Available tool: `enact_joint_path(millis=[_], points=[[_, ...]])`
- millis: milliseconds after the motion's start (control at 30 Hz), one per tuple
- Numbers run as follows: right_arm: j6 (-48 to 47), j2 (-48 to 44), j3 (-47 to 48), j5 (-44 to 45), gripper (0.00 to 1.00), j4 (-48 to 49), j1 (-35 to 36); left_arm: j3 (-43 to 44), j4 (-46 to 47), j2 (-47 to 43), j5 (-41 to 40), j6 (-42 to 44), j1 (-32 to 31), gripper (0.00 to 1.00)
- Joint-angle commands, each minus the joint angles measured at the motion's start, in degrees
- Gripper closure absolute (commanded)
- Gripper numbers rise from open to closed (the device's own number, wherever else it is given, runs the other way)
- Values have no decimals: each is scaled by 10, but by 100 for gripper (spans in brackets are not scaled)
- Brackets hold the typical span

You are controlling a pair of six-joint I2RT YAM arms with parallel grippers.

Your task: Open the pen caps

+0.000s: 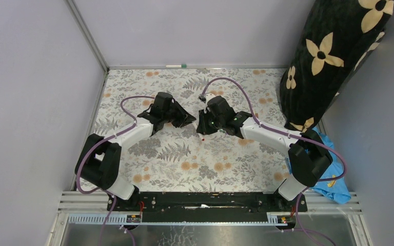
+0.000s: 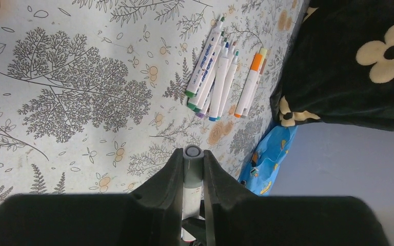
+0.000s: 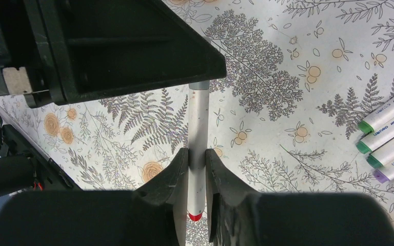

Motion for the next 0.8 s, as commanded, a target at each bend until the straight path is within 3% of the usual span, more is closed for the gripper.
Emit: enact_joint_path(millis=[0,767], points=[[10,-12,18,-14,78,27,5,-8,50,-16,17,-10,6,100],[8,46,74,-28,70,31,6,-1,56,-26,29,-21,9,100]])
